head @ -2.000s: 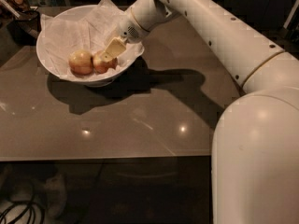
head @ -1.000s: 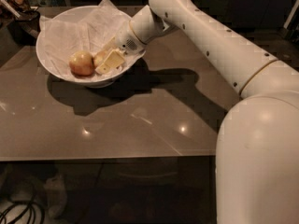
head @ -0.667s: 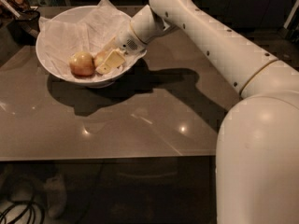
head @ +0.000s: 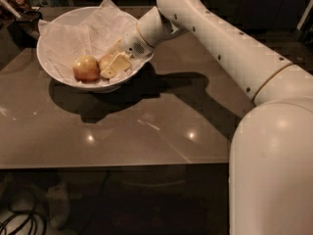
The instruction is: Pick apple from white bowl
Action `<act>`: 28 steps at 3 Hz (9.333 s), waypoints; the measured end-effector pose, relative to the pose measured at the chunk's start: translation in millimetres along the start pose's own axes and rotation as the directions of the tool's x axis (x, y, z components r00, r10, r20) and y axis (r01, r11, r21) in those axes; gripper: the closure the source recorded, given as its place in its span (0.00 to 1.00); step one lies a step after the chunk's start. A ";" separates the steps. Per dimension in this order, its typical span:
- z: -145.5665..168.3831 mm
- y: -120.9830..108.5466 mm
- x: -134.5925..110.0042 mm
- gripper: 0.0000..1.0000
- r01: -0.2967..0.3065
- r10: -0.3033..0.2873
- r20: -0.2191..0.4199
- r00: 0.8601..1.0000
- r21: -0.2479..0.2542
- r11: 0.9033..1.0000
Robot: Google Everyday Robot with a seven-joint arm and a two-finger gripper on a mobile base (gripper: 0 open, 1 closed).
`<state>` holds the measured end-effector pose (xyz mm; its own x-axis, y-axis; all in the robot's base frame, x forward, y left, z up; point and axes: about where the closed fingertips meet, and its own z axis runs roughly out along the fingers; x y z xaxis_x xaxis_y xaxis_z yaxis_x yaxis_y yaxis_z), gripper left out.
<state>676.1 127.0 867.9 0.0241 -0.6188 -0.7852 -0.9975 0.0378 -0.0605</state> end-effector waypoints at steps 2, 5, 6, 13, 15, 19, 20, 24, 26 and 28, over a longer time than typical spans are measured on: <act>1.6 2.1 -0.5 0.61 0.000 0.000 0.016 1.000 -0.003 1.000; -18.7 9.0 1.4 1.00 0.012 -0.012 -0.015 1.000 0.041 0.999; -25.3 7.3 -1.1 1.00 0.006 -0.005 -0.041 0.999 0.038 0.999; -61.1 -0.1 -31.9 0.58 -0.032 0.031 -0.073 0.997 -0.015 0.999; -61.0 -0.1 -31.9 0.12 -0.032 0.031 -0.073 0.997 -0.015 0.999; -53.2 1.7 -33.2 0.00 -0.027 0.024 -0.092 0.995 -0.032 0.999; -49.9 1.9 -30.1 0.04 -0.044 0.040 -0.121 0.992 -0.030 0.999; -55.2 3.3 -6.8 0.16 -0.072 0.074 -0.295 0.952 0.018 0.997; -48.2 -3.5 -3.4 0.21 -0.076 0.076 -0.319 0.945 0.013 0.997; -39.4 -1.7 1.9 0.31 -0.092 0.085 -0.311 0.947 -0.009 0.996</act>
Offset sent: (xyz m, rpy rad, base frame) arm -0.0120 0.0046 -0.0469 0.0926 0.0149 0.0241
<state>675.1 94.8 890.8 -0.0827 -0.8264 -0.5570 -0.9960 0.0875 0.0181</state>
